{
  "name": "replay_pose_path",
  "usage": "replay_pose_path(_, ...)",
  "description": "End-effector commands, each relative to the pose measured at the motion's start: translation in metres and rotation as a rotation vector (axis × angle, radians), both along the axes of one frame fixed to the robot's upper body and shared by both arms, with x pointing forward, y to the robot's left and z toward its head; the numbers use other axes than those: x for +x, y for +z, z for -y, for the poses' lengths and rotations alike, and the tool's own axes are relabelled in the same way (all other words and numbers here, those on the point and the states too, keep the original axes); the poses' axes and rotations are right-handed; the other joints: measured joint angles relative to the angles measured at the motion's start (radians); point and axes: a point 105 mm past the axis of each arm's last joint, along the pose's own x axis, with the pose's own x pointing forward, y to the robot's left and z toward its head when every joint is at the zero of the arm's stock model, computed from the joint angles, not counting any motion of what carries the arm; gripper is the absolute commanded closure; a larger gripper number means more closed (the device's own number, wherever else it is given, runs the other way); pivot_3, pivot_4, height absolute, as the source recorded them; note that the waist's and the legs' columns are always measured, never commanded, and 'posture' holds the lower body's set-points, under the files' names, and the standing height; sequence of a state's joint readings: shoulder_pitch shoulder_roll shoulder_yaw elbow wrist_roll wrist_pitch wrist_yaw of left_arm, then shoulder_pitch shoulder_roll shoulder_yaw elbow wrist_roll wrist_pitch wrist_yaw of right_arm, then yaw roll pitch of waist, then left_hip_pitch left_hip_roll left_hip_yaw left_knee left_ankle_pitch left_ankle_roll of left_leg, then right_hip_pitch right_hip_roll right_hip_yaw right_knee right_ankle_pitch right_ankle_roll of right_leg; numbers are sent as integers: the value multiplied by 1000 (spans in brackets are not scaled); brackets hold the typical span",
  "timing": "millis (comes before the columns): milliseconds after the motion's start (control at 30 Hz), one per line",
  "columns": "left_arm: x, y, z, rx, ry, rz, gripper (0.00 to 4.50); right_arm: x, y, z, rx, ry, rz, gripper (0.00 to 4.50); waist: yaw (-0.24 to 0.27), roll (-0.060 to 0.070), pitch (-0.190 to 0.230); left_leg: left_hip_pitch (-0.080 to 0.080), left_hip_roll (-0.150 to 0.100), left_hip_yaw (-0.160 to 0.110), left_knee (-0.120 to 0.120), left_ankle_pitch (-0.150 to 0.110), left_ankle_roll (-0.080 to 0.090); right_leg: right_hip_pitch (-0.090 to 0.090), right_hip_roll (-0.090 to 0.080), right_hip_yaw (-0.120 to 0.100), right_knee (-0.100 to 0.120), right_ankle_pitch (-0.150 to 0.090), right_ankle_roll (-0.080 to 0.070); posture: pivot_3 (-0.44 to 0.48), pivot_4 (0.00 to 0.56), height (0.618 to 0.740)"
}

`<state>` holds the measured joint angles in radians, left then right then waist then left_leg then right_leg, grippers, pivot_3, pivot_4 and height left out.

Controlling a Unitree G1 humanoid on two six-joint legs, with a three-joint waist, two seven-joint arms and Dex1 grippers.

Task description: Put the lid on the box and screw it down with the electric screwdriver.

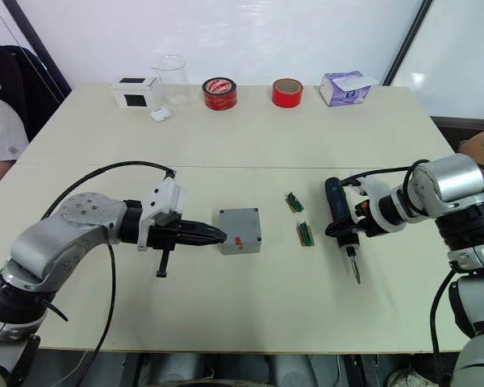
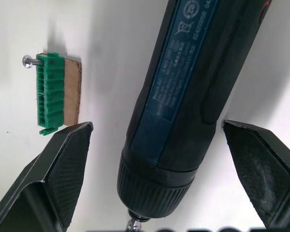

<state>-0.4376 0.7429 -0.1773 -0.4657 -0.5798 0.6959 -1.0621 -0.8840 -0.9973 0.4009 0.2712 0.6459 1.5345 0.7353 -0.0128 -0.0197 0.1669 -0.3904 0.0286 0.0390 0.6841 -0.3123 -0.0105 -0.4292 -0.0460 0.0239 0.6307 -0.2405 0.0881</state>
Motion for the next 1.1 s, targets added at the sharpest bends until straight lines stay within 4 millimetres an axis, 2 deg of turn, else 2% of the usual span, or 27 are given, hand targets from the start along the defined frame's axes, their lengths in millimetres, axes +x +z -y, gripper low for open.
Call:
replay_pose_path(33,-5,8,0,-15,6,37,4500,-1,-11,8,-60,11,-35,667,0,0,0,0,0,0,0,0,0,0,0,0,0,0,0,0,150,740)
replay_pose_path(167,-5,6,-1,-18,30,37,4500,-1,-19,8,-64,6,-76,2116,0,-1,0,0,0,0,0,0,0,0,0,0,0,0,0,0,150,740)
replay_pose_path(233,-3,7,-2,-21,43,40,4500,4,-19,8,-50,-35,-78,2682,0,-3,-2,1,0,0,0,0,0,0,0,0,0,0,0,0,150,740)
replay_pose_path(333,4,8,-8,-33,78,34,4500,24,-5,17,-60,-109,17,2689,-7,-7,-4,2,1,0,0,0,0,2,1,0,0,1,-2,0,150,740)
replay_pose_path(467,13,10,-17,-48,114,22,4500,47,29,27,-23,-192,168,2689,-4,-5,-3,3,1,3,1,0,0,2,0,1,0,2,-4,0,150,740)
replay_pose_path(533,18,12,-22,-56,132,18,4500,64,68,29,5,-161,364,2689,-1,2,1,2,0,6,1,0,0,1,0,2,0,2,-3,0,150,740)
replay_pose_path(600,26,15,-26,-76,153,9,4500,75,130,20,99,-76,683,2689,1,5,3,-1,0,7,1,0,0,-3,0,2,1,3,-2,0,150,740)
replay_pose_path(667,32,17,-31,-97,168,-2,4500,76,169,14,143,-39,926,2689,1,9,5,-4,0,8,0,0,0,-6,0,2,2,4,1,0,150,740)
replay_pose_path(700,38,18,-28,-110,180,-3,4500,70,202,4,239,-32,1215,2689,0,10,5,-7,0,8,0,0,0,-10,0,2,2,4,1,0,150,740)
replay_pose_path(733,43,19,-28,-117,188,-4,4500,57,224,5,309,-74,1417,2689,0,9,4,-12,0,8,0,0,-1,-15,0,2,3,5,1,0,150,740)
replay_pose_path(767,47,18,-24,-120,188,-6,4500,41,222,-2,437,-104,1471,2689,2,6,2,-14,0,7,-2,1,-1,-18,1,2,3,4,1,0,150,740)
replay_pose_path(800,47,17,-21,-119,179,-14,4500,26,216,-17,587,-106,1478,2689,3,6,2,-16,4,3,1,1,-1,-16,5,-2,3,4,1,0,150,740)
replay_pose_path(867,47,15,-18,-118,165,-30,4500,5,204,-48,760,-55,1444,2689,2,6,2,-18,5,0,-2,5,-8,-17,5,-4,3,3,0,0,150,740)
replay_pose_path(1033,52,14,-10,-114,159,-38,4500,-19,174,-105,805,76,1404,2689,0,8,4,-17,1,1,1,4,-7,-17,-3,0,3,6,3,0,150,740)
replay_pose_path(1100,52,11,-7,-95,144,-36,4500,-22,162,-119,784,117,1389,2689,0,8,3,-16,-3,3,2,6,-6,-14,-3,1,1,10,5,0,150,740)
